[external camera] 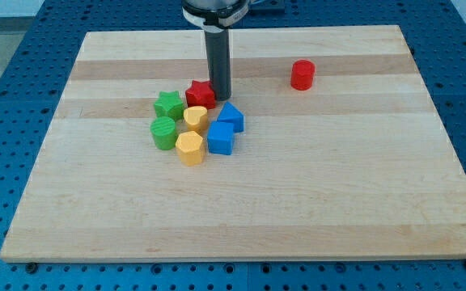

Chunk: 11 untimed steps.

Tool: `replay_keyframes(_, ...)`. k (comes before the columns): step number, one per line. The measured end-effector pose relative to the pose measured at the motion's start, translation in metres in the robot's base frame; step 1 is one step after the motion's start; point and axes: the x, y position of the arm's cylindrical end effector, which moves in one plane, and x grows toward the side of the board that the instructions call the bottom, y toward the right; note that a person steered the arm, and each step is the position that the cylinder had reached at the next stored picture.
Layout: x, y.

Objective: Slide ther red circle left a bit

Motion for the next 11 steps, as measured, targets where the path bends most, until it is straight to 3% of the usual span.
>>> replay_keyframes(3,-0.01,0.009)
replay_keyframes(6,-0.073,0.083)
replay_keyframes(8,-0.073,0.157)
replay_keyframes(11,-0.033,0.17)
